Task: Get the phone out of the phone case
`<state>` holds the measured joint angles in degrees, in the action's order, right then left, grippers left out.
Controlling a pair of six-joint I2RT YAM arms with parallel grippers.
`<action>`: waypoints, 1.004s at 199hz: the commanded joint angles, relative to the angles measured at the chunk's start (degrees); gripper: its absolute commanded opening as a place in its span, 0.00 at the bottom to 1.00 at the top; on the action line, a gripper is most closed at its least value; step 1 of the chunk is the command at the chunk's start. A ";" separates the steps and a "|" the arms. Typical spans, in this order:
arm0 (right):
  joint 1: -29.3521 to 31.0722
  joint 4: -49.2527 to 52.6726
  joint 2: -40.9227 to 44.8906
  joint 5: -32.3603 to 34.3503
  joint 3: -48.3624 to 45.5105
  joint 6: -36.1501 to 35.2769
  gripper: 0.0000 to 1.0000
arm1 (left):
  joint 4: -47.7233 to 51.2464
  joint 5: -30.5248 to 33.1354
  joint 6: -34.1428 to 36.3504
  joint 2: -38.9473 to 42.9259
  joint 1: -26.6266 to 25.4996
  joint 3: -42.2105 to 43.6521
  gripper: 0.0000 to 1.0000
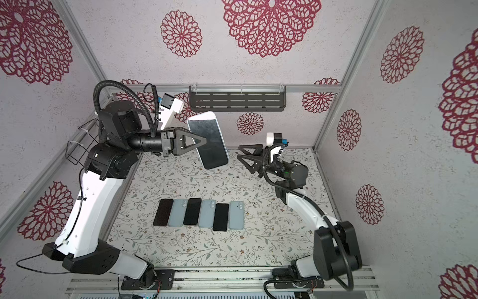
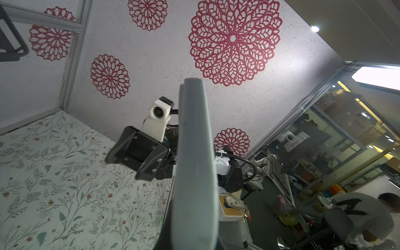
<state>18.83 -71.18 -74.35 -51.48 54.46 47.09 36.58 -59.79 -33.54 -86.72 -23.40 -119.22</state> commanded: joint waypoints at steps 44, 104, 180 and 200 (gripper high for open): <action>2.69 47.89 21.79 27.94 -5.62 -2.82 0.66 | -29.28 8.13 -27.01 -2.98 0.55 16.73 0.00; 5.53 34.12 28.06 31.21 -18.33 11.88 0.68 | -46.71 7.05 -41.41 -7.54 -4.05 22.30 0.00; 6.32 19.60 24.29 30.85 -22.32 18.62 0.68 | -54.25 6.87 -46.26 -8.42 -5.54 26.08 0.00; 6.39 19.23 23.99 31.17 -22.28 18.92 0.68 | -55.24 6.88 -46.75 -8.55 -5.74 26.54 0.00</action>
<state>24.97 -44.75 -50.48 -21.12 31.75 63.53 -13.08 -52.60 -79.05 -96.75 -28.75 -92.88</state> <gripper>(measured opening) 0.679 0.121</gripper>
